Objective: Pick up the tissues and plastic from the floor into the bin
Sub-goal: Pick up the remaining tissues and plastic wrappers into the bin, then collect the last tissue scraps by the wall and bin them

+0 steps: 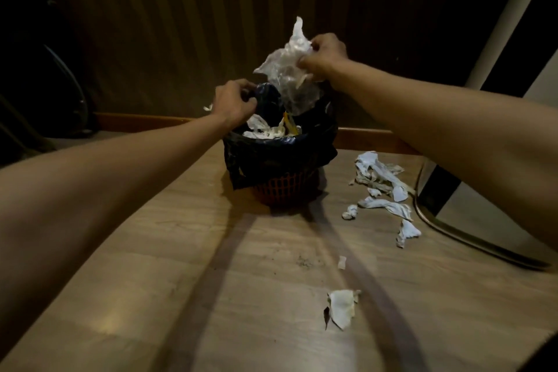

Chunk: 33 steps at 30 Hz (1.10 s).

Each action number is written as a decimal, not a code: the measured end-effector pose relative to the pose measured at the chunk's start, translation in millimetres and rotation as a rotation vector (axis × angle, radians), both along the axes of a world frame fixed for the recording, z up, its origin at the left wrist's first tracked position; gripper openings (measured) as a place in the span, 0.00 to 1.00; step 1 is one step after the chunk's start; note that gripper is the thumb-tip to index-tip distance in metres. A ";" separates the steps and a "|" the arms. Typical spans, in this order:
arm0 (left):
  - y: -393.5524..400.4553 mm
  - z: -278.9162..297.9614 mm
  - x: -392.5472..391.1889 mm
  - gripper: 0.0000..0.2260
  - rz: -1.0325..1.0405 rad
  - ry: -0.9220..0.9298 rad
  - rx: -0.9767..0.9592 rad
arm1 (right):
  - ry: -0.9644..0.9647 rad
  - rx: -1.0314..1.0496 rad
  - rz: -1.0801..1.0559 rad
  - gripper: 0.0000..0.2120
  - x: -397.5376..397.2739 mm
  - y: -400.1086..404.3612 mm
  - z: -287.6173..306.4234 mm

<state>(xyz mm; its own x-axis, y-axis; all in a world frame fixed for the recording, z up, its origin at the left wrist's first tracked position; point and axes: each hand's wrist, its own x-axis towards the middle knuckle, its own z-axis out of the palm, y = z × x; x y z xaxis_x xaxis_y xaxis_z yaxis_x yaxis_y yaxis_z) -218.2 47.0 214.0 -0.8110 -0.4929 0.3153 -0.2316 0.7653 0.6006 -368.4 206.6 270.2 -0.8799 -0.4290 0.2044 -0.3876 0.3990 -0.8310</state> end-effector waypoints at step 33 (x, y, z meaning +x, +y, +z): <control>48.8 -25.7 6.5 0.09 -0.278 0.056 -0.292 | 0.089 0.584 -0.037 0.07 -57.0 153.9 -138.3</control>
<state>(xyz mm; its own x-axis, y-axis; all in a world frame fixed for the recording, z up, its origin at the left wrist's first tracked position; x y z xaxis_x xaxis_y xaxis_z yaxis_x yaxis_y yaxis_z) -211.7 95.8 188.3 -0.8783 -0.1404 0.4570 0.0351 0.9344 0.3544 -425.4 360.5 131.9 -0.8867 -0.4621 0.0177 -0.4230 0.7951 -0.4346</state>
